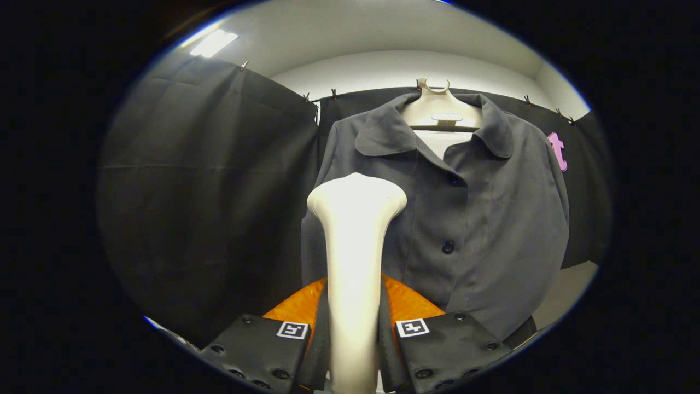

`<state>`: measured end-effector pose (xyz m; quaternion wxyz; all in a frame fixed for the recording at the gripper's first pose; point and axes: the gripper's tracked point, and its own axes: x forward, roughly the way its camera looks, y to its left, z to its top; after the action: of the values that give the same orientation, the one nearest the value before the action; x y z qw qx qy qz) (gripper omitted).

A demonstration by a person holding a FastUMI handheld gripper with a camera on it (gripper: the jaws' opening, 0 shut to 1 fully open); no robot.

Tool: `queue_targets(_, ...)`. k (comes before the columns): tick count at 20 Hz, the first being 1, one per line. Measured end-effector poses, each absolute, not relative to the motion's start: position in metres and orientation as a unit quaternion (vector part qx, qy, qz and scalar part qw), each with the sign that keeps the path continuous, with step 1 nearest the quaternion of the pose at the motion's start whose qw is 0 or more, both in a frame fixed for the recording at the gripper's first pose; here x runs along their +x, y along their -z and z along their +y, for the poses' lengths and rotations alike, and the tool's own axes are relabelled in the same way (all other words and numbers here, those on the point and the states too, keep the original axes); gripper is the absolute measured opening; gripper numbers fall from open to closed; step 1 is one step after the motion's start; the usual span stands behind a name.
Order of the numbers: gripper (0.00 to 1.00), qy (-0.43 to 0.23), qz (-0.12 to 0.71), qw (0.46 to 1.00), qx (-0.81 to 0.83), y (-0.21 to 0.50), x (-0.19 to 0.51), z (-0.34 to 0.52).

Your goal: Iron the clothes twice with a garment steamer, once on the left side and once on the right side.

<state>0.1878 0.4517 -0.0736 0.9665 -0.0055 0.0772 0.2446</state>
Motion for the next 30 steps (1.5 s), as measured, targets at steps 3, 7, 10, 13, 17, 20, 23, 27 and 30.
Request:
queue_targets(3, 0.44, -0.236, 0.086, 0.968, -0.015, 0.092, 0.186, 0.445)
queue_targets(7, 0.45, -0.235, 0.110, 0.966, -0.017, 0.119, 0.175, 0.437)
queue_targets(10, 0.45, -0.236, 0.134, 0.962, -0.016, 0.145, 0.166, 0.433)
queue_targets(13, 0.45, -0.236, 0.156, 0.959, -0.022, 0.168, 0.153, 0.428)
queue_targets(17, 0.45, -0.233, 0.186, 0.954, -0.026, 0.202, 0.145, 0.423)
queue_targets(20, 0.45, -0.233, 0.207, 0.950, -0.028, 0.228, 0.132, 0.421)
queue_targets(23, 0.45, -0.239, 0.230, 0.943, -0.039, 0.251, 0.122, 0.421)
queue_targets(27, 0.45, -0.242, 0.253, 0.936, -0.048, 0.280, 0.112, 0.420)
queue_targets(30, 0.45, -0.244, 0.270, 0.929, -0.059, 0.303, 0.105, 0.419)
